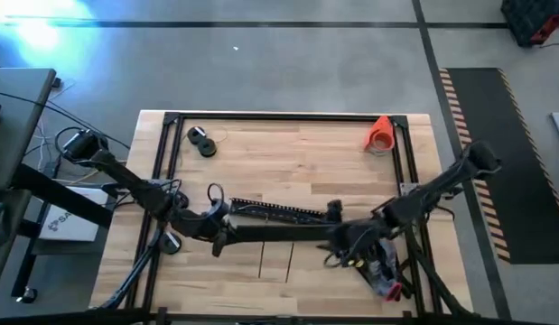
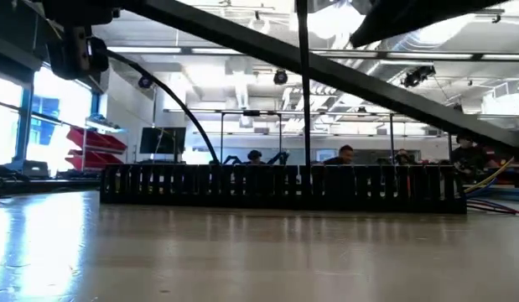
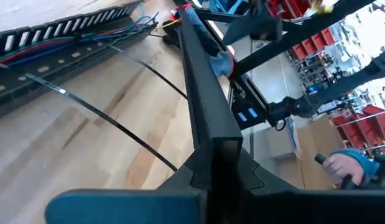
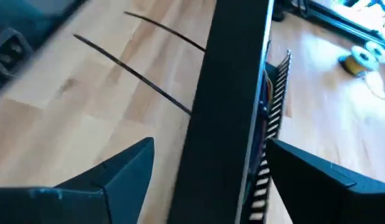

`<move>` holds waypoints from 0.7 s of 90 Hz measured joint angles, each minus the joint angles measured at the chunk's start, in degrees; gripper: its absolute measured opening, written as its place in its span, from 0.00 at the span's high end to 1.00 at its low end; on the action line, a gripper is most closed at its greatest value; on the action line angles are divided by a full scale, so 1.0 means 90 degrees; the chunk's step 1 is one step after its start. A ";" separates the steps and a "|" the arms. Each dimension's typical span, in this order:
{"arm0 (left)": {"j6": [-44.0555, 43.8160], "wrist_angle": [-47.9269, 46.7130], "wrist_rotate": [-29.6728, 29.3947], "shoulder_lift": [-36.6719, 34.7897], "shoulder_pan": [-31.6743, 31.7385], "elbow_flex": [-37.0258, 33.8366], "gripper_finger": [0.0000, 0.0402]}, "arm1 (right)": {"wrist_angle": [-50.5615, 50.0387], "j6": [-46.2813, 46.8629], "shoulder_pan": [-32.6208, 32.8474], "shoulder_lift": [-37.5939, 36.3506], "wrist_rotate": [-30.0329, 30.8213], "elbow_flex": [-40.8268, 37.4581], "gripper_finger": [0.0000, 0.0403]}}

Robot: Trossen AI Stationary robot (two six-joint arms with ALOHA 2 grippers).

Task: Ziptie cables
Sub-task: Close the black cable duct

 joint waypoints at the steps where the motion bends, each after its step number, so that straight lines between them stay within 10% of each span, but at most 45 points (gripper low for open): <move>1: 0.0001 0.0000 0.0000 0.0000 0.0000 0.0000 1.00 | -0.0016 0.0000 0.0009 0.0065 0.0074 0.0041 0.27; 63: 0.0280 -0.0029 -0.0194 0.0002 -0.0128 0.0000 1.00 | -0.2731 0.2113 0.0260 0.2134 0.1949 0.1838 0.30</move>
